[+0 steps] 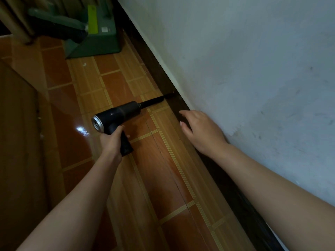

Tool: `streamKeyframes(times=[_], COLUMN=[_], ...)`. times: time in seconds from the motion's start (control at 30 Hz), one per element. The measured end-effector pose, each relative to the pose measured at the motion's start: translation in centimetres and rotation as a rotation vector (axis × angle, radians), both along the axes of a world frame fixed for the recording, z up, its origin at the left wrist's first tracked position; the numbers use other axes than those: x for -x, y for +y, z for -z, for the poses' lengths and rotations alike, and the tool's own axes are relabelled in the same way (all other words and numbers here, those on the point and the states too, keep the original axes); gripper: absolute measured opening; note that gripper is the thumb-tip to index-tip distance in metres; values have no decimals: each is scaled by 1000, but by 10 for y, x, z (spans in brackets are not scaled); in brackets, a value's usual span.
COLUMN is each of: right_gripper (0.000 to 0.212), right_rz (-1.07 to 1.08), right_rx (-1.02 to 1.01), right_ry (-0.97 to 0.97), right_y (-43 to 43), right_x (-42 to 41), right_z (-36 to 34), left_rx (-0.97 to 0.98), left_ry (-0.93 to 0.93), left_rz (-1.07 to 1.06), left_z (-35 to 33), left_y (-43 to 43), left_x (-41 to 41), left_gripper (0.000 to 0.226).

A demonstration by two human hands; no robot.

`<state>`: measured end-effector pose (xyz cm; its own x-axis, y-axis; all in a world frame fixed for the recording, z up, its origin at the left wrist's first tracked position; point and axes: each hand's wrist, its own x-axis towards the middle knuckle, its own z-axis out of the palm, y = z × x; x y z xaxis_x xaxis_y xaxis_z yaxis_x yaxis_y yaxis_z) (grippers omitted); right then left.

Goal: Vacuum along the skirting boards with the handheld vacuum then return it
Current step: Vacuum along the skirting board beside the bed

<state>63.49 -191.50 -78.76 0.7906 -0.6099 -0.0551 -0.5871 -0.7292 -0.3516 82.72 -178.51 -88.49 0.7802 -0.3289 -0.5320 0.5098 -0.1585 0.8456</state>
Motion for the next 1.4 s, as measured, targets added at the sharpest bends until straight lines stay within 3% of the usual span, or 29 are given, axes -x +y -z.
streamKeyframes(times=[0.4, 0.63, 0.73, 0.87, 1.03, 1.4], right_gripper=[42, 42, 42, 42, 43, 42], right_rz=[1, 11, 13, 11, 12, 9], right_rx=[3, 7, 9, 13, 24, 29], right_ry=[-3, -8, -11, -19, -17, 13], right_y=[1, 3, 4, 6, 8, 11], right_x=[3, 10, 11, 12, 12, 18], right_z=[-5, -12, -14, -16, -16, -16], left_rx=[-5, 21, 13, 14, 9, -32], left_ry=[-13, -11, -9, -9, -7, -12], left_rz=[64, 64, 77, 117, 145, 164], left_z=[-12, -23, -24, -21, -24, -28], left_y=[13, 22, 28, 37, 46, 56], left_x=[14, 30, 34, 37, 47, 57], left_gripper=[41, 9, 8, 26, 3, 5])
